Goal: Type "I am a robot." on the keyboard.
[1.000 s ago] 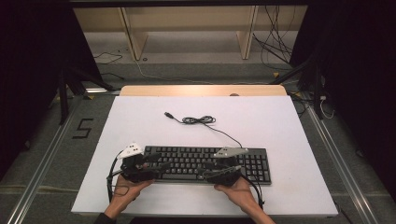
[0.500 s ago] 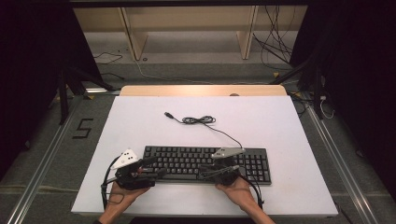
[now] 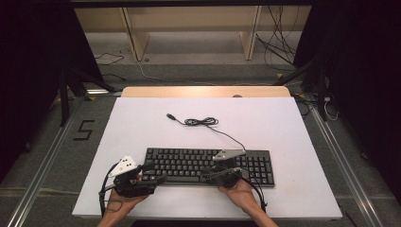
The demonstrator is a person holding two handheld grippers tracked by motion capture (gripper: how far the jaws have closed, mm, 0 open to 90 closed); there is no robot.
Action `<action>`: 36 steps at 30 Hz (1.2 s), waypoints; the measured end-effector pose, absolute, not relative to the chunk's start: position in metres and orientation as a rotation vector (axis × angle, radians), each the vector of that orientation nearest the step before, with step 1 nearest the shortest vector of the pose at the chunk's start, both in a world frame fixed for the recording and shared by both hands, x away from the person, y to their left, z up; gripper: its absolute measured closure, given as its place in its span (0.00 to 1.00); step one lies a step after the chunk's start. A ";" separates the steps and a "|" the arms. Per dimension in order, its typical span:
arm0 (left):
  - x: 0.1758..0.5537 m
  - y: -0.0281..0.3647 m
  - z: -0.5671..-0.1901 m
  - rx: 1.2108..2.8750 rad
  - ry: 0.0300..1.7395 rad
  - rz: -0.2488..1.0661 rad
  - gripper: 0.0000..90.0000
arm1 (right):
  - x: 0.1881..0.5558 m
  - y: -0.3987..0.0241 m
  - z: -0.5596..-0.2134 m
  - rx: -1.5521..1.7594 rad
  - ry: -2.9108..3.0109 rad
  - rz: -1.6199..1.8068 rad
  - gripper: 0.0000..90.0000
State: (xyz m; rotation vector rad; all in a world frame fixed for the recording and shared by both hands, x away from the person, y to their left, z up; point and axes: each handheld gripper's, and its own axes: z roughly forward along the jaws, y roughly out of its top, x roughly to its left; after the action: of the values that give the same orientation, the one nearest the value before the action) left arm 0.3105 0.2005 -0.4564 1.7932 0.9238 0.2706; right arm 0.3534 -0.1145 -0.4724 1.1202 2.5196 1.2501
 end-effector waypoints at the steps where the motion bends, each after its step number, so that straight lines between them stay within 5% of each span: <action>1: 0.310 0.201 -0.457 1.790 0.925 0.271 0.31 | 0.353 -0.114 -0.473 1.122 2.520 1.248 1.00; 36: 0.309 0.206 -0.458 1.779 0.946 0.273 0.29 | 0.354 -0.114 -0.478 1.138 2.522 1.228 0.99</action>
State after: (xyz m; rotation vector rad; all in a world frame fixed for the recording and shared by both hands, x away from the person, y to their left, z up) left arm 0.3086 0.2061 -0.4585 1.7795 0.9463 0.2735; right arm 0.3542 -0.1136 -0.4780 1.1379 2.5216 1.2281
